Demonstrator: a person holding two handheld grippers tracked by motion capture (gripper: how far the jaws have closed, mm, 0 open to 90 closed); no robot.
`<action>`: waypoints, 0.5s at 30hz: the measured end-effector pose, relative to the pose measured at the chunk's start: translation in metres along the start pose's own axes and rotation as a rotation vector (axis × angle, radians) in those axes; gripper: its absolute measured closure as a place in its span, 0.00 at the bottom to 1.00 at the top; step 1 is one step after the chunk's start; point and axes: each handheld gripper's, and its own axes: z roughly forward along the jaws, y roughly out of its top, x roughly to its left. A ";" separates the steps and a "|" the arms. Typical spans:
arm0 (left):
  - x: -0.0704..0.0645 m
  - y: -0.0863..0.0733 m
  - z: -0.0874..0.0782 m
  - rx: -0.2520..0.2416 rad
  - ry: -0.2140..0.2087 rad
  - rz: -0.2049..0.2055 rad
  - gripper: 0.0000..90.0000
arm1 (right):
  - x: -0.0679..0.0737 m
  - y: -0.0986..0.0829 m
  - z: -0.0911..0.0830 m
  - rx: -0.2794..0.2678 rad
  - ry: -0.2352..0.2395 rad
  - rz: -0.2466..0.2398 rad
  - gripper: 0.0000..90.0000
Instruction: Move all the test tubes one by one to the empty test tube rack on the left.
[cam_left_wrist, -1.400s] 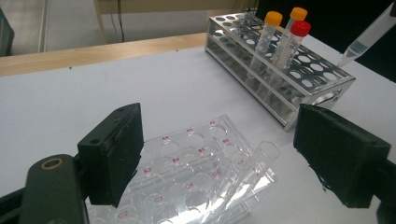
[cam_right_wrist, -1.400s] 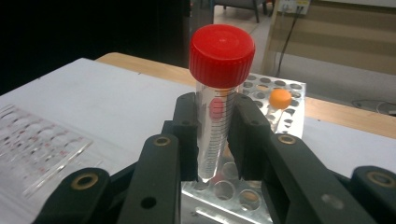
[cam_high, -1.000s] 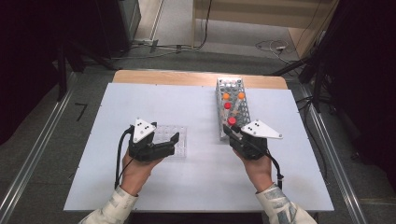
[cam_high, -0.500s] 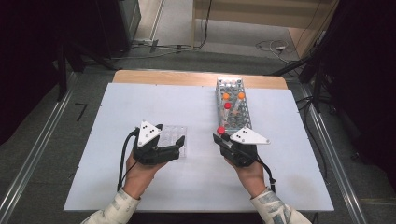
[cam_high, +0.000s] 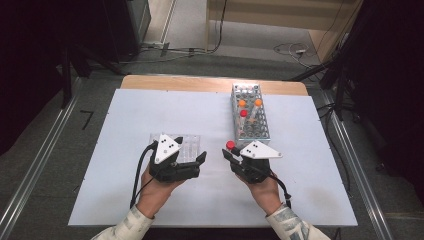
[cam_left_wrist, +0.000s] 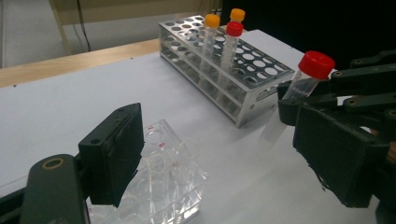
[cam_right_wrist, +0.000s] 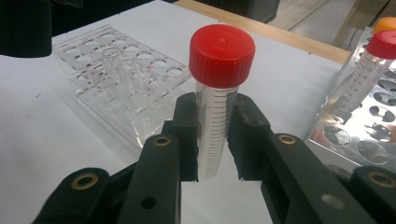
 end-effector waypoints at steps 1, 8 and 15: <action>-0.001 0.000 0.000 0.000 -0.010 -0.009 0.19 | 0.001 0.000 0.000 0.003 0.004 0.003 0.79; -0.012 -0.001 0.002 0.006 -0.049 0.023 0.20 | 0.008 -0.001 0.003 0.006 0.029 -0.012 0.79; -0.021 0.001 0.000 -0.015 -0.079 0.049 0.29 | 0.017 -0.002 0.005 0.024 0.053 -0.025 0.79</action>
